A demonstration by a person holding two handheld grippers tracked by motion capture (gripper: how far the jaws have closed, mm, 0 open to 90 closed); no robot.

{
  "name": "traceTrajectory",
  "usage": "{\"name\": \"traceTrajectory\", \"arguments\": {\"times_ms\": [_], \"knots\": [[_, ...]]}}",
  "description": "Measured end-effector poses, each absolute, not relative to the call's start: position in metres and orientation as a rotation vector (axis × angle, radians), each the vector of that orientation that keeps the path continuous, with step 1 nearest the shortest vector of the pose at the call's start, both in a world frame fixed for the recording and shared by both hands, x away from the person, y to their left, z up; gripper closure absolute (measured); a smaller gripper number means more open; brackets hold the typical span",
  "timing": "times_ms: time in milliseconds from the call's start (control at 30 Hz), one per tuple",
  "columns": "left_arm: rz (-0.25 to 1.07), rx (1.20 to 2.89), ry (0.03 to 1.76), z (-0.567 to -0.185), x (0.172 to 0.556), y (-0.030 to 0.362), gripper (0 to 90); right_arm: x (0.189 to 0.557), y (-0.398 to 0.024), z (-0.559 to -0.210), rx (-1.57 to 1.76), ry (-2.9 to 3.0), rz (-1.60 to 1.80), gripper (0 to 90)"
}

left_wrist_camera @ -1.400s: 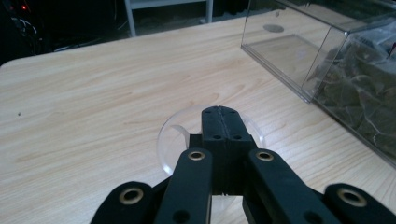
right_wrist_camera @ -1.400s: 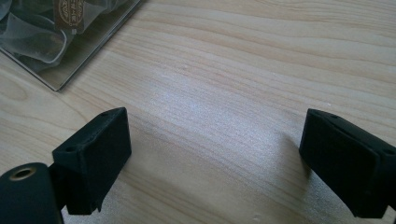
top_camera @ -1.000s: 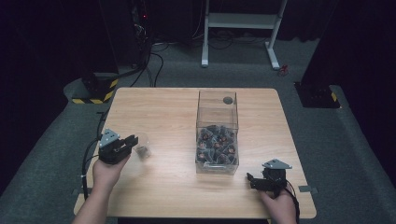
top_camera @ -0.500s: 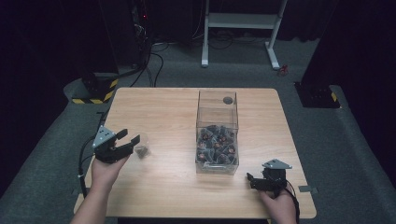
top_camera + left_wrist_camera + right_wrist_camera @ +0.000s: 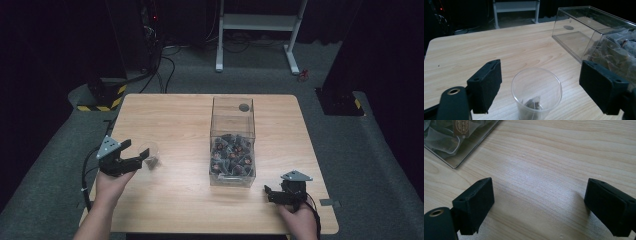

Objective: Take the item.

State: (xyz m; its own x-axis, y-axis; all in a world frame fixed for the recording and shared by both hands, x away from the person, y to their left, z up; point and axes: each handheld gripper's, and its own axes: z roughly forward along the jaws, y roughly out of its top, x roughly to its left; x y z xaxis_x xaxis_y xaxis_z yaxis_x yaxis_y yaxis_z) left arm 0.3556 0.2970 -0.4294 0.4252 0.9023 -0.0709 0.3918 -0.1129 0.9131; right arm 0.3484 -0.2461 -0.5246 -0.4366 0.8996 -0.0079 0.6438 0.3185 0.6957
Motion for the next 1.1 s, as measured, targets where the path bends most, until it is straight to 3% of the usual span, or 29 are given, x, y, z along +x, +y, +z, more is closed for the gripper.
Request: {"name": "traceTrajectory", "arguments": {"times_ms": [667,1100], "knots": [[0.584,1.787,1.255,-0.470,0.332,0.324,15.5,0.348,-0.246,-0.525,1.373,2.195,0.883,8.9],[0.568,1.943,1.356,-0.514,0.316,0.326,15.0,0.348,-0.246,-0.525,1.373,2.195,0.883,8.9]]}}
